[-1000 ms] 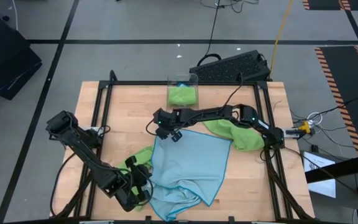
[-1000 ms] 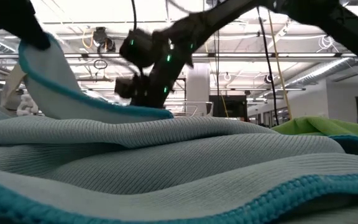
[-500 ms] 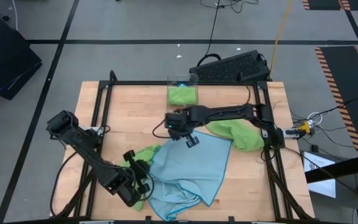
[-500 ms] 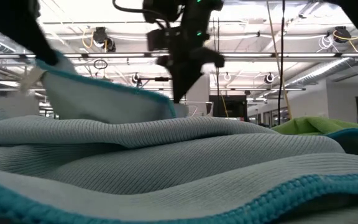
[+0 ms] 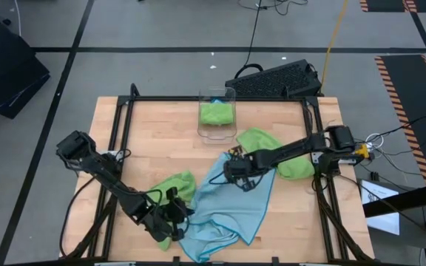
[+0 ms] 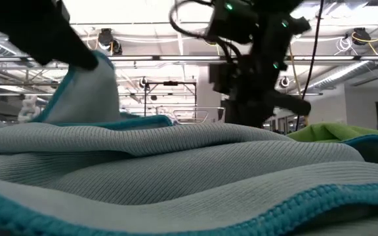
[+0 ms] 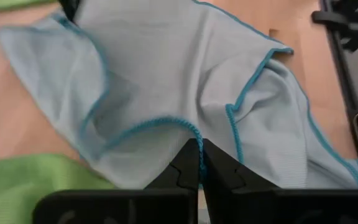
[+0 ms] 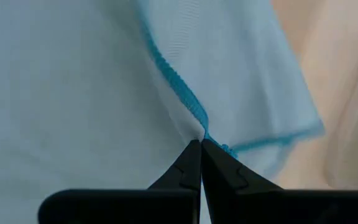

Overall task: Fold microfiber towels
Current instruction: Fold the right blue towel

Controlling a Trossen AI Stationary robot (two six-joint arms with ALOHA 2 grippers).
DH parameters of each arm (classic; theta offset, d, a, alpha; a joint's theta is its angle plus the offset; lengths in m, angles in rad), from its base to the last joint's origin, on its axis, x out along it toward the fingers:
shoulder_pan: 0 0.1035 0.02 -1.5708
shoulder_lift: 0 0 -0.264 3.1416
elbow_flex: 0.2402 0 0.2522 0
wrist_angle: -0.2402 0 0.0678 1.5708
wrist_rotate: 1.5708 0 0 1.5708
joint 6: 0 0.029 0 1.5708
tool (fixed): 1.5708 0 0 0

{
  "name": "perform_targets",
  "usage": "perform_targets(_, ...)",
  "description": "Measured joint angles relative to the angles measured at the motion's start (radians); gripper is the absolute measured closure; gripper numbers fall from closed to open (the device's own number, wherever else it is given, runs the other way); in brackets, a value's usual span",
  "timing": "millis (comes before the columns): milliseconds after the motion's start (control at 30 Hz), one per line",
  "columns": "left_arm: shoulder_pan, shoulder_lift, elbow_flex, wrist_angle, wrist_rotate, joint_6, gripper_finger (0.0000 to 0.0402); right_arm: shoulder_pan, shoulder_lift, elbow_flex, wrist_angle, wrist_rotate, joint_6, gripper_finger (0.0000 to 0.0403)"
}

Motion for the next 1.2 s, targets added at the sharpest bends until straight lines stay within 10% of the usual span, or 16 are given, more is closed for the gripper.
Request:
perform_targets(200, 0.010, 0.000, -0.080, 0.128, 0.019, -0.071, 0.0397, -0.023, -0.097, -0.127, 0.066, -0.033, -0.039, 0.0387)
perform_targets(667, 0.039, 0.000, -0.082, 0.129, 0.041, -0.093, 0.0389, -0.109, -0.306, -0.349, 0.264, -0.210, -0.122, 0.0217)
perform_targets(1200, 0.039, 0.000, -0.082, 0.121, 0.049, -0.115, 0.0396, -0.119, -0.280, -0.390, 0.329, -0.268, -0.066, 0.0244)
